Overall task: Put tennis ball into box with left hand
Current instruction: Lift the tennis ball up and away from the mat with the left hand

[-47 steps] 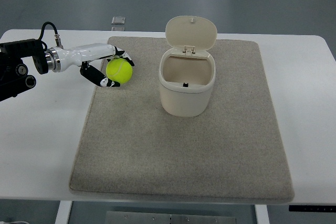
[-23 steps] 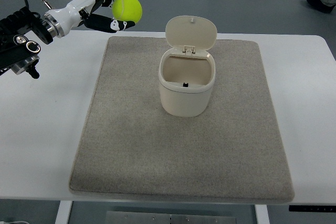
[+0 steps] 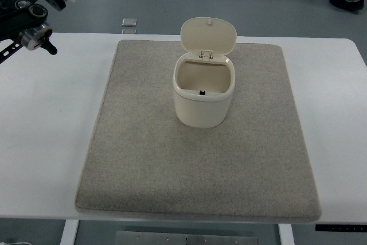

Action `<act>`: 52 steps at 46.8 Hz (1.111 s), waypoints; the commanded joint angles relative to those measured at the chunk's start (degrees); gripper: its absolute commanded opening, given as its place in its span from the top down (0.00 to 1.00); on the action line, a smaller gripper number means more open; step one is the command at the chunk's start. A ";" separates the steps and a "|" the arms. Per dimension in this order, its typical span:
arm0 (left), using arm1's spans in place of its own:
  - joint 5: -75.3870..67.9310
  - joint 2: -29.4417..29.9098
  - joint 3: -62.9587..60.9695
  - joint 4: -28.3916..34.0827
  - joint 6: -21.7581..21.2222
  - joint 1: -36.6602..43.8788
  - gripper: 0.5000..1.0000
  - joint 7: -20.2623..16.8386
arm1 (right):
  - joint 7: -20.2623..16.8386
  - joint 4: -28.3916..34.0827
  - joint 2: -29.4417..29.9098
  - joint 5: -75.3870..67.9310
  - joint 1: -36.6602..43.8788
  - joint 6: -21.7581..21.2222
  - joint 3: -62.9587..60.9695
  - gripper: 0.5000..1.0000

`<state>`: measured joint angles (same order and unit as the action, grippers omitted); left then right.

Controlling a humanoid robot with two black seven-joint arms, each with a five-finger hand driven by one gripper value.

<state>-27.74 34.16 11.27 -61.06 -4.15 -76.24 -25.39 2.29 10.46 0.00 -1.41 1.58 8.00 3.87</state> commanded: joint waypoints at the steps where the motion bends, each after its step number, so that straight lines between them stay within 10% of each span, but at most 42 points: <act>1: 0.67 -2.34 -0.11 0.06 -0.07 -2.07 1.00 -0.01 | -0.01 0.00 0.00 0.00 -0.08 0.00 0.00 0.20; 21: 1.73 -13.86 -1.60 -0.02 -0.68 -5.85 1.00 -0.01 | -0.01 0.00 0.00 0.00 0.00 0.00 0.00 0.20; 52: 1.64 -15.44 -7.58 -13.11 -3.23 -5.41 1.00 -0.09 | -0.01 0.00 0.00 0.00 0.00 0.00 0.00 0.20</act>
<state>-26.10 18.61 4.76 -72.39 -6.62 -81.63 -25.49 2.28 10.46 0.00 -1.41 1.56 8.00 3.87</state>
